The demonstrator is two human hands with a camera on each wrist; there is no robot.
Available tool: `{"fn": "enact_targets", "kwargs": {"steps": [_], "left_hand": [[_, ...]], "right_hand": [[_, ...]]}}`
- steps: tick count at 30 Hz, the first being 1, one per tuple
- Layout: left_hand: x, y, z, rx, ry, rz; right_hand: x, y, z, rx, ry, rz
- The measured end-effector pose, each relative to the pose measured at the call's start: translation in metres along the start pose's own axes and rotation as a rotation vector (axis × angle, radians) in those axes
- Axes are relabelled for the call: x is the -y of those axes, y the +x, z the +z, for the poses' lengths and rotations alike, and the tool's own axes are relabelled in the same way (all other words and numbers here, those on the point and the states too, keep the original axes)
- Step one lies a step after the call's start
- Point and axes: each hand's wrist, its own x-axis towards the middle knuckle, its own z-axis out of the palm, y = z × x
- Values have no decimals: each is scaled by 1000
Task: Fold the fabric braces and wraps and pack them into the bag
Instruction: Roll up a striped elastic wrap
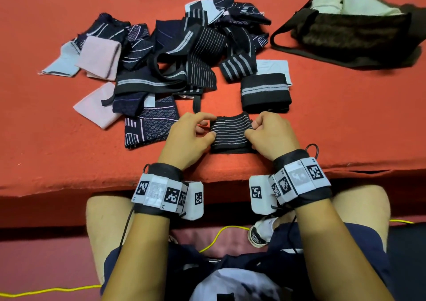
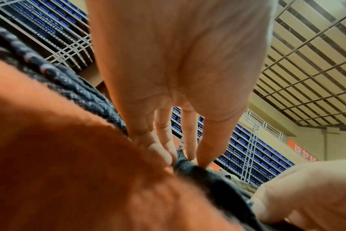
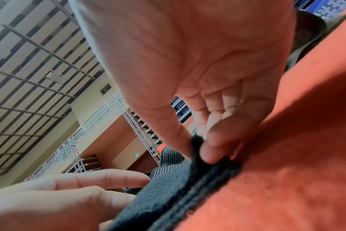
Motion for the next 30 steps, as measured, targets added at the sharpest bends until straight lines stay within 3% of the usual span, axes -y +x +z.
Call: {"fn": "enact_targets", "kwargs": {"steps": [13,20,30], "left_hand": [[0,8,8,59,78,-39],[-3,9,11,50,23,-118],[-10,9,9,91,122,-120]], "right_hand": [[3,-2,-10,140,-114,83],[3,-3,-9,40,-132,54],[5,-1,-9,77,-229,37]]}}
